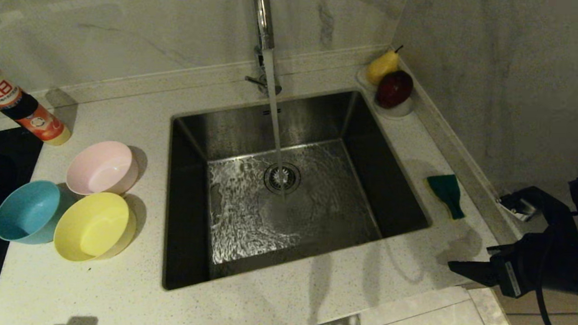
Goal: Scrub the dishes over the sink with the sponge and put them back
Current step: Pick up a bowl and the sponge
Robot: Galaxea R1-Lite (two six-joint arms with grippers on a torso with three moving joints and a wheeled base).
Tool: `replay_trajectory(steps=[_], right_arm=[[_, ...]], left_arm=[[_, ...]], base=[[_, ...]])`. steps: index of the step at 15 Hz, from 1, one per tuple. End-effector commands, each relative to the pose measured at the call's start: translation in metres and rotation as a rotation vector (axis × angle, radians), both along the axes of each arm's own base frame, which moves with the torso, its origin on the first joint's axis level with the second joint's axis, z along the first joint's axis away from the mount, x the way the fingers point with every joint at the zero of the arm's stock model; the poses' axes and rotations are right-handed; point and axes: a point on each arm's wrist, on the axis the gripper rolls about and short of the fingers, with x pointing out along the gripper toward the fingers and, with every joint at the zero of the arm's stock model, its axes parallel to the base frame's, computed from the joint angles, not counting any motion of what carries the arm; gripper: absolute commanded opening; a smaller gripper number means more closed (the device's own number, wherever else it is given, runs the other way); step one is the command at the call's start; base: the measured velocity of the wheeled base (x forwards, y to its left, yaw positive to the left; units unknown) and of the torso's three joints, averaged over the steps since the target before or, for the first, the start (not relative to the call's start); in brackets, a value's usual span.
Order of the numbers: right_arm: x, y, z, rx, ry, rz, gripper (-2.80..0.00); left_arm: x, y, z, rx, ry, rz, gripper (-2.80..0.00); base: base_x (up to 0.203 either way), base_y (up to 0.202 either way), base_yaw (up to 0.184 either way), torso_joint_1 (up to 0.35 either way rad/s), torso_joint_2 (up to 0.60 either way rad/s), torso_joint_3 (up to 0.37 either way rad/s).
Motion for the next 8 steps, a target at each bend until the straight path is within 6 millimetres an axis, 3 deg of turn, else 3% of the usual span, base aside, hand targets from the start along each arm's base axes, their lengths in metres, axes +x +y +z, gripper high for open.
replay_trajectory(steps=[1, 8], right_arm=[[0.011, 0.002, -0.01, -0.013, 0.009, 0.001, 0.0], [0.031, 0.004, -0.017, -0.054, -0.032, 0.006, 0.0]], left_arm=[[0.0, 0.0, 0.0, 0.0, 0.003, 0.0, -2.8], [0.0, 0.0, 0.0, 0.0, 0.002, 0.0, -2.8]], base=[[0.0, 0.0, 0.0, 0.0, 0.0, 0.0], [0.0, 0.0, 0.0, 0.0, 0.0, 0.0]])
